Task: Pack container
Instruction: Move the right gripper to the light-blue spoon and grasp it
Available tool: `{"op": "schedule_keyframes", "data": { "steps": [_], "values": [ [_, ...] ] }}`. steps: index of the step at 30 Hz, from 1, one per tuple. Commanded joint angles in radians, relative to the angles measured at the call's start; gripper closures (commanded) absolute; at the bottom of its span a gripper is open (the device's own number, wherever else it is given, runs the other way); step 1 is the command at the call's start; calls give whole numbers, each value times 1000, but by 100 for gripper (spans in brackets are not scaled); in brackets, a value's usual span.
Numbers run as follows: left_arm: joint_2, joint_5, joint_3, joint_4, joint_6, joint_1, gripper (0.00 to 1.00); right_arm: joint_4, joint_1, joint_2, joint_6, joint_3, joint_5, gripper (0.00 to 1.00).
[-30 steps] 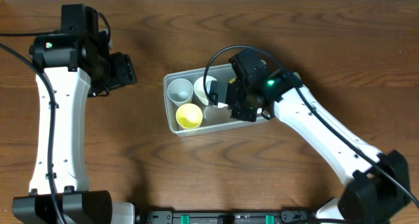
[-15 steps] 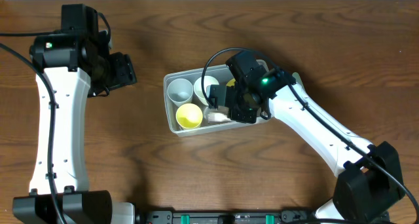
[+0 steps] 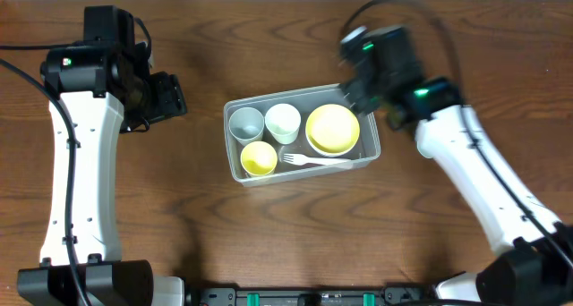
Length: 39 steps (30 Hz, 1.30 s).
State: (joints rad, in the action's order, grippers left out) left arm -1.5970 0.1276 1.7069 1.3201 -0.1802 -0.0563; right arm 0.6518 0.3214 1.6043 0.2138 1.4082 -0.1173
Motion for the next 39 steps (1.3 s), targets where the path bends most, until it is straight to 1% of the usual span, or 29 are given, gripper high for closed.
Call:
{"op": "schedule_keyframes", "data": {
  "steps": [1, 5, 11, 18, 22, 27, 29, 30, 35, 38, 39],
  "values": [
    [-4, -8, -4, 3, 2, -4, 27, 26, -106, 17, -97, 11, -26, 18],
    [-4, -8, -4, 5, 2, -4, 27, 93, -230, 118, -97, 10, 46, 16],
    [-4, -8, -4, 14, 2, -4, 27, 142, -325, 302, -97, 10, 47, 15],
    [-4, -8, -4, 14, 2, -4, 27, 150, -332, 465, -77, 10, 55, 15],
    [-4, -8, -4, 14, 2, -4, 27, 148, -327, 516, -67, 10, 108, 15],
    [-4, -8, -4, 14, 2, -4, 27, 151, -327, 541, -67, 5, 122, 15],
    [-4, -8, -4, 14, 2, -4, 27, 153, -327, 541, -67, 3, 123, 20],
    [-4, -8, -4, 14, 2, -4, 27, 158, -327, 541, -67, 3, 123, 24],
    [-4, -8, -4, 15, 2, -4, 27, 185, -327, 541, -68, 3, 126, 48],
    [-4, -8, -4, 15, 2, -4, 27, 199, -327, 541, -69, 3, 126, 66],
    [-4, -8, -4, 15, 2, -4, 27, 201, -327, 541, -72, 3, 126, 69]
  ]
}}
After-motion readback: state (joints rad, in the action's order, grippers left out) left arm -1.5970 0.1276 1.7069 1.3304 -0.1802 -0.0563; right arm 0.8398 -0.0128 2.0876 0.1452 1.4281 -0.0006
